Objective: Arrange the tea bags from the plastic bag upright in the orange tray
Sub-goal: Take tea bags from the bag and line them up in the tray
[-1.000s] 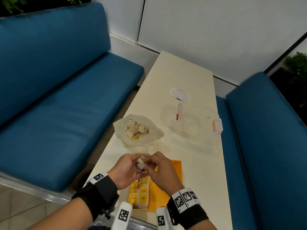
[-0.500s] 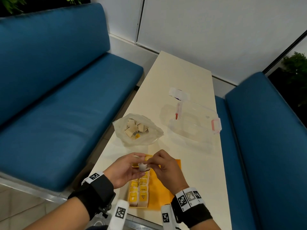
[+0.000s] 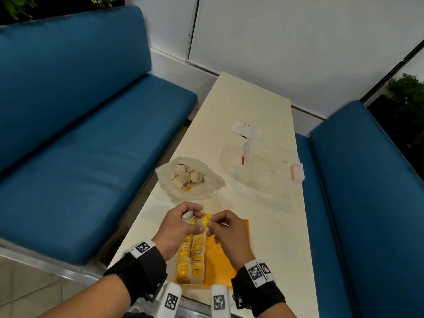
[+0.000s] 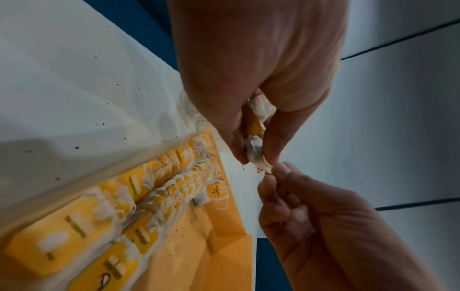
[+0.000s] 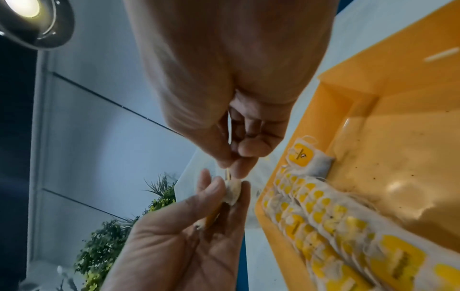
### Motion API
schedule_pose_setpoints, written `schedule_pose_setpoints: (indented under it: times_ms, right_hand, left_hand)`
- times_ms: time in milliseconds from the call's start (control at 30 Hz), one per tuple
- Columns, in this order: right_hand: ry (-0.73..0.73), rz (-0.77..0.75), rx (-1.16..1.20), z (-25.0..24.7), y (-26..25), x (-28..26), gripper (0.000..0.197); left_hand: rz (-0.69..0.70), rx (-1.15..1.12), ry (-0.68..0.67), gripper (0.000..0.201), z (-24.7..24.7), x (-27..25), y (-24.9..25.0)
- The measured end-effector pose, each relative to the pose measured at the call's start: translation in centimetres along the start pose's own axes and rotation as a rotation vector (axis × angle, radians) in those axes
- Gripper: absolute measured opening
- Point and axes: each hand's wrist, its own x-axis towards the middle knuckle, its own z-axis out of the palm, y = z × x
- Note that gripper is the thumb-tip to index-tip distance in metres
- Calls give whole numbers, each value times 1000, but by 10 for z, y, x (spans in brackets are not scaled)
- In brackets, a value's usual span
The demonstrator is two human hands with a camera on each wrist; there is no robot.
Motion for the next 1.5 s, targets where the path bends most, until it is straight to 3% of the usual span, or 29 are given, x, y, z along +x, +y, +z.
schedule_pose_setpoints:
  times_ms: [167,333,433,600,800,967,1067,1167,1367,1500]
  right_hand:
    - [-27,-51,-113,-7,-7,4,26]
    - [-107,-154,-265,-18,-11,8,23]
    - [-137,-162,-246,-22,-12,11,20]
    - [-99,-105,-110,-25,-10,11,19]
    - [-95,-87,-139,-27,-9,12,6]
    - [-43,-1,-445,-38,10,25,17]
    - [-65,46,-438,-44,24,27,19]
    - [-130,77,-455,-45,32,29,16]
    - [-265,216,-451,-38,41,33,15]
    - [-232,277,-385,-30,44,38,13]
  left_hand:
    - [-2,2,10,42,-2,3,2]
    - [-46,107,-157,45,-9,6,4]
    - [0,214,-224,31,-8,6,3]
    - [49,244,-123,9,-3,8,1]
    - [41,277,-128,18,-2,10,-1]
    - [-23,330,-13,10,-13,13,-6]
    - [-39,397,45,7,-20,15,-10]
    - [-19,455,99,10,-26,17,-14]
    - [-79,634,127,40,-31,21,-27]
    - [-121,649,119,40,-37,23,-35]
